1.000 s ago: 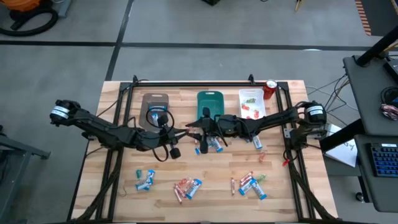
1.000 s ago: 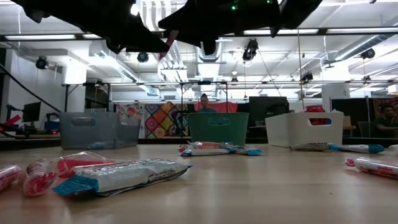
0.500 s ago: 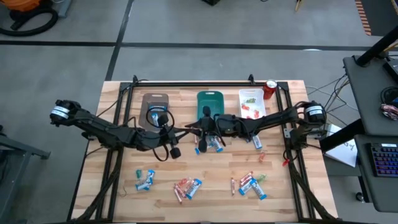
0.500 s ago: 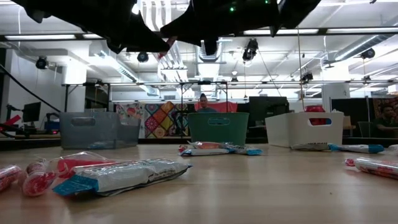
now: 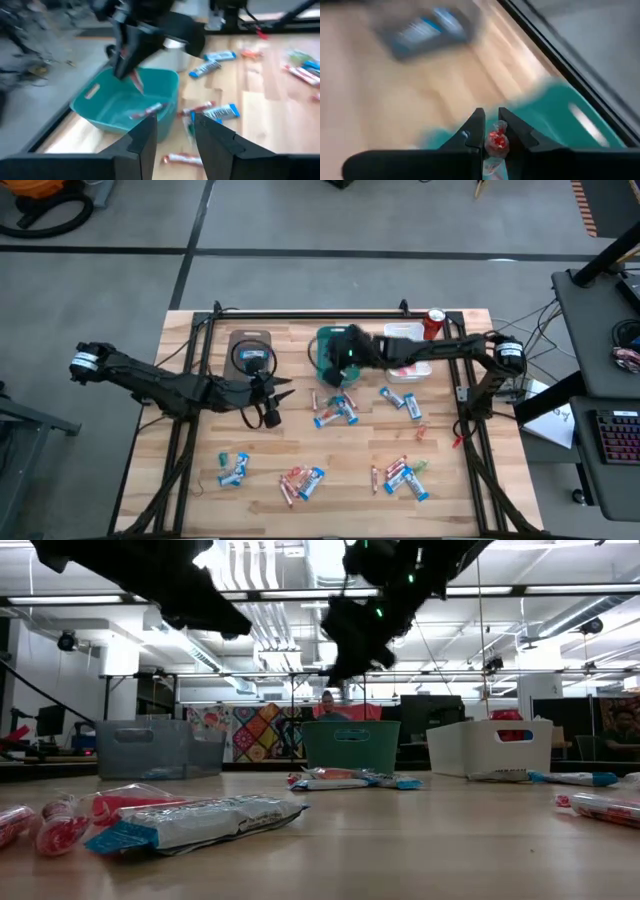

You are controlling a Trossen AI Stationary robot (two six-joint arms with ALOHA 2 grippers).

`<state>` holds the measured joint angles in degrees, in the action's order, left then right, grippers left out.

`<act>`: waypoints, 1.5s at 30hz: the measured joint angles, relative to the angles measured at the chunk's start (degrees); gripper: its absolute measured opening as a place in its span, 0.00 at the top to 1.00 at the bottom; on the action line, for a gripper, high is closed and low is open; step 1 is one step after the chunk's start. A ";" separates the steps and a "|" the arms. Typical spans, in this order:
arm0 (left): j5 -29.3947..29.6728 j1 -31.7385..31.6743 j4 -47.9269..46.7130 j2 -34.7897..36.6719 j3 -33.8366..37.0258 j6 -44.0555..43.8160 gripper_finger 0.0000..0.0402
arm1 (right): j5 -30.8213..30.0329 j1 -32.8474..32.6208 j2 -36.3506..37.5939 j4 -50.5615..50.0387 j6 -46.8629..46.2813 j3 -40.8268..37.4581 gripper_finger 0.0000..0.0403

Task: Sort candy
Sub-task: Put the red candy into the blue bin, then put the red gummy into the white bin

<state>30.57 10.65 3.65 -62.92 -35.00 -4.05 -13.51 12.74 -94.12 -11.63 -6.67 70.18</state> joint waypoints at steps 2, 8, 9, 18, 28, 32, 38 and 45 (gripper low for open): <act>-4.85 -2.35 -2.36 1.70 0.00 0.00 0.73 | 0.41 3.53 0.04 -5.00 -1.41 -0.14 0.92; -9.04 -8.79 -9.33 5.40 0.00 1.47 0.78 | 1.08 11.03 -0.48 -7.82 -2.15 -2.15 0.85; -9.04 -9.58 -9.83 5.75 0.00 1.59 0.78 | 1.11 11.74 -0.60 -7.42 -1.38 -2.31 0.83; -9.09 -13.02 -11.30 6.58 0.00 1.77 0.80 | 0.87 13.91 -0.62 -5.62 2.84 -2.41 0.69; -9.22 -13.02 -14.88 5.84 0.00 -3.28 0.80 | 5.25 13.06 0.35 -6.70 0.53 -2.41 0.63; -12.42 -12.95 -15.95 5.84 0.00 -6.08 0.80 | 13.06 11.42 2.81 -8.74 -1.98 -2.41 0.64; -20.60 -12.95 -19.33 5.84 0.00 -10.30 0.80 | 21.76 6.54 6.86 -13.72 -6.76 -2.41 0.66; -31.44 -12.86 -26.50 5.84 0.00 -16.82 0.80 | 25.11 -2.66 8.92 -19.72 -8.92 -2.37 0.67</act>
<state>-0.87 -2.21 -22.85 -57.08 -35.00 -20.87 11.60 10.09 -85.20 -31.35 -15.59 67.81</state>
